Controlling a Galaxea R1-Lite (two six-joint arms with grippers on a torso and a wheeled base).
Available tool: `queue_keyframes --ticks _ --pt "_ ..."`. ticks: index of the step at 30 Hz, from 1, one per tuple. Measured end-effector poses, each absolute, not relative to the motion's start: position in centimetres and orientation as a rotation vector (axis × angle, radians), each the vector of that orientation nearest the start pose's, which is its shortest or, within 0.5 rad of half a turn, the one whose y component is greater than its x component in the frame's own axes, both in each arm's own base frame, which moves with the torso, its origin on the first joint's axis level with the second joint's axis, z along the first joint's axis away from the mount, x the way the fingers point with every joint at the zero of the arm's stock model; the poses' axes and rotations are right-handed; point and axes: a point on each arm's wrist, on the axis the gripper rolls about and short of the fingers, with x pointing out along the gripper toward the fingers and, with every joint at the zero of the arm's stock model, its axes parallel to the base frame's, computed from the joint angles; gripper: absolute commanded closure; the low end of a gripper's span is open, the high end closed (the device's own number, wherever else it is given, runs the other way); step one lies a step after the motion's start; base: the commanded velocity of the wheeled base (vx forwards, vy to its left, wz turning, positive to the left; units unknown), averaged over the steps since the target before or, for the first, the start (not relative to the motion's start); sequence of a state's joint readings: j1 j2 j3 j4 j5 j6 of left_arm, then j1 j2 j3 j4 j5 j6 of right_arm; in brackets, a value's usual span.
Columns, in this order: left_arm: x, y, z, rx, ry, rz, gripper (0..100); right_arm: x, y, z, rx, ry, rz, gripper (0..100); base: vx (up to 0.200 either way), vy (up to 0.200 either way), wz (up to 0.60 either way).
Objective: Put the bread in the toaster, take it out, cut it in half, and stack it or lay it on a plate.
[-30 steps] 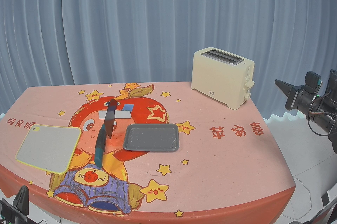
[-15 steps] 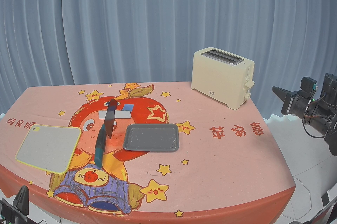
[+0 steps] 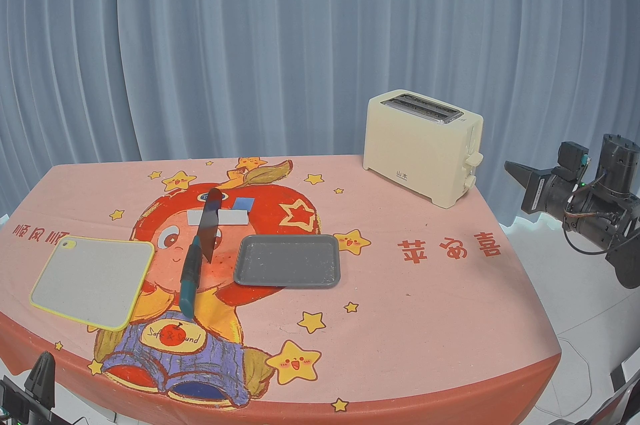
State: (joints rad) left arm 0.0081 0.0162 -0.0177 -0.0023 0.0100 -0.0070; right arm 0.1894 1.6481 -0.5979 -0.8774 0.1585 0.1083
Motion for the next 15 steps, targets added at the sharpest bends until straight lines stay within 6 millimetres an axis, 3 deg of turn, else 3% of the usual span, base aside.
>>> queue_keyframes --ticks 15 --pt "-2.3 0.0 8.1 -0.007 -0.004 0.018 100 30.9 6.4 18.1 0.103 0.206 0.348 100 0.000 0.000 0.00"
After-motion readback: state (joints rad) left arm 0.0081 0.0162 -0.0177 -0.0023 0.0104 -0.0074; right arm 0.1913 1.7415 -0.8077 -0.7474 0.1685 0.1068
